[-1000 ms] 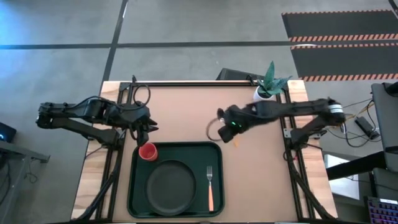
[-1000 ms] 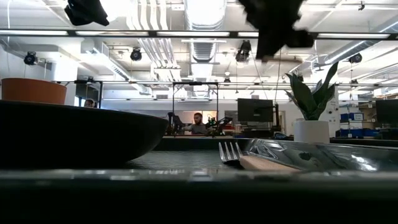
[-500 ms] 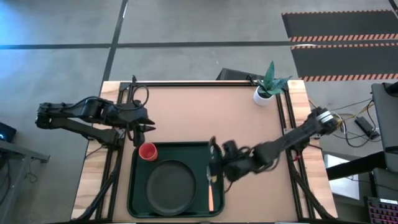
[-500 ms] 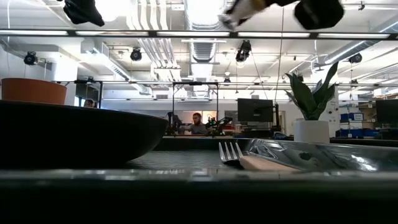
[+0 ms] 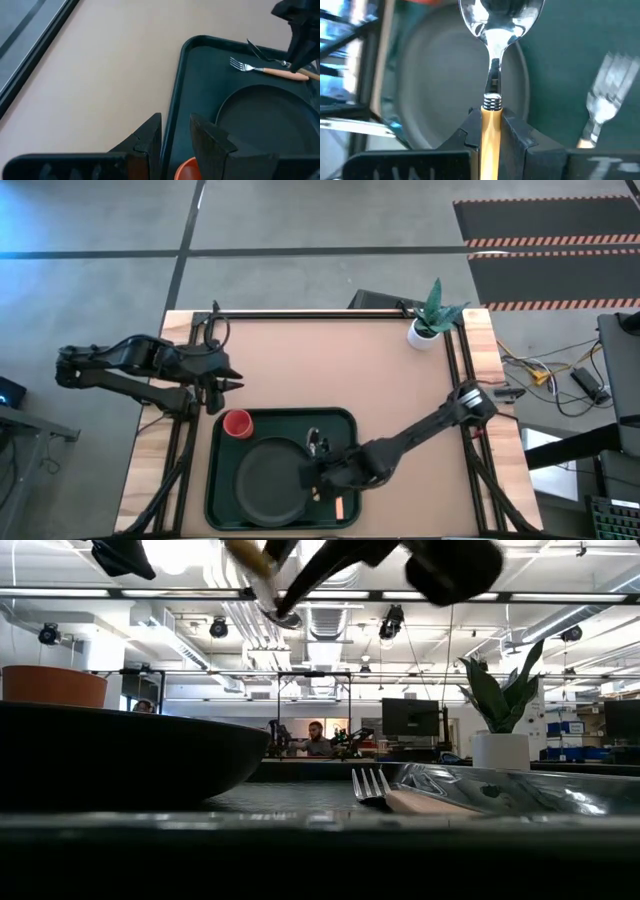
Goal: Pick and place plate/cup/fork/spoon on tray
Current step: Put the orange spoon on the black tray to the right of the black plate
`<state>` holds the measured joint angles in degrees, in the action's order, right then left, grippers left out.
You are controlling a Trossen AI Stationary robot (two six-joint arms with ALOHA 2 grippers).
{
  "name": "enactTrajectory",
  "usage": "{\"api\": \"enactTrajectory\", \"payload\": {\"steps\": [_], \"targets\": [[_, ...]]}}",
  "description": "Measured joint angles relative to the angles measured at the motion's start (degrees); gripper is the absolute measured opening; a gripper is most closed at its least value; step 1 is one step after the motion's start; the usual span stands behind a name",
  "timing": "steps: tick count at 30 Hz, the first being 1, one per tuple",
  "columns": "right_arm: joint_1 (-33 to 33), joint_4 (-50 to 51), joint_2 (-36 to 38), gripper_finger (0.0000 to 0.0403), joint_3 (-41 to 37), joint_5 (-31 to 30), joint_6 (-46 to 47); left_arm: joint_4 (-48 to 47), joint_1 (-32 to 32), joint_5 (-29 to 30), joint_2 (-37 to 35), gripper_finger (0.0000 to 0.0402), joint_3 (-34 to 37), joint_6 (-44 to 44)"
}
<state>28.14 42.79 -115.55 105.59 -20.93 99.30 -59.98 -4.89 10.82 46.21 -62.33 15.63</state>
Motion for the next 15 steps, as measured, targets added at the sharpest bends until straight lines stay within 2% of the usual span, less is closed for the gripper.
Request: {"api": "enactTrajectory", "payload": {"steps": [5, 15], "targets": [[1.76, 11.90, -4.68, 0.0030, 9.06, 4.83, 6.87, -0.61, 0.00, -0.01, -0.75, 0.0083, 0.13, -1.45], [2.77, 12.25, -11.94, 0.0030, 13.10, 8.59, 12.01, -0.63, 0.00, -0.01, -0.92, 0.0083, 0.39, -2.86]]}}
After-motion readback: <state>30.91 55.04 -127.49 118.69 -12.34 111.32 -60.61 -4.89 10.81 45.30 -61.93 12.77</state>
